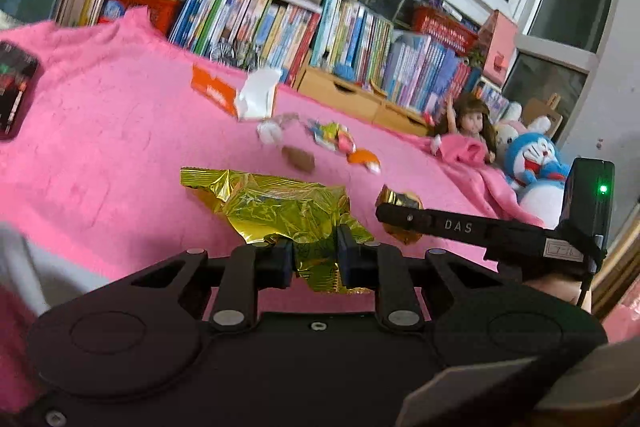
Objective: Collect trash
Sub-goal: 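Grasp the small gold-brown wrapper with the right gripper while the left gripper holds the foil, then carry the gold foil and gold-brown wrapper down into the black bin with both grippers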
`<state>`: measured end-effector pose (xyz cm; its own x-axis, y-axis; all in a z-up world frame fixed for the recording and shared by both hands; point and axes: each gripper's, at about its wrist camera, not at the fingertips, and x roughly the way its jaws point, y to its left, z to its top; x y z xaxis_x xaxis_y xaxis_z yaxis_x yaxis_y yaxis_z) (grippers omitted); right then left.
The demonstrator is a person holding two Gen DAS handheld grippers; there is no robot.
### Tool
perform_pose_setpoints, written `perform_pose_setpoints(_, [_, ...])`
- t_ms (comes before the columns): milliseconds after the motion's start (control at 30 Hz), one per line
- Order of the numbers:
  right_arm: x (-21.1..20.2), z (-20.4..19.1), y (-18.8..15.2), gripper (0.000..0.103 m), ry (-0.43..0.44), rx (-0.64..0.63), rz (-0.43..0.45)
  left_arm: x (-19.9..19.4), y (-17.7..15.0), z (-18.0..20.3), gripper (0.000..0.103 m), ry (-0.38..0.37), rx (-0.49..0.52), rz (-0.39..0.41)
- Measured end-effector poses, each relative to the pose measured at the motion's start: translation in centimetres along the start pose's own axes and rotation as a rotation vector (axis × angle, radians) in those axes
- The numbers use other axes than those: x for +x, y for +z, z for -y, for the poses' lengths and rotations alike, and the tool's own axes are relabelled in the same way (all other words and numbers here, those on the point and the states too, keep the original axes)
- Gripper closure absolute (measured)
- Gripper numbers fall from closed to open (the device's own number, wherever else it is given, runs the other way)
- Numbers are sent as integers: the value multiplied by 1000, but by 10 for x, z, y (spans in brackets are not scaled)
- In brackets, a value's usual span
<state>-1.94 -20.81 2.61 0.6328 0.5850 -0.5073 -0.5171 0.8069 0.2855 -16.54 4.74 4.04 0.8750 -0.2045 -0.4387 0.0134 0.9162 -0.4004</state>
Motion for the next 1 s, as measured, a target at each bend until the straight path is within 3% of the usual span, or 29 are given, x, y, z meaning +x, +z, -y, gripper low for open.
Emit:
perform_pose_setpoints(267, [-28, -9, -38, 79, -10, -22, -32, -26, -33, 15, 83, -4, 86, -96])
perform_pose_setpoints(567, [-45, -16, -75, 78, -50, -51, -77, -38, -50, 28, 84, -38, 103, -172])
perform_pose_setpoints(1000, [-22, -10, -122, 78, -63, -1, -239, 0, -77, 21, 84, 25, 122, -412])
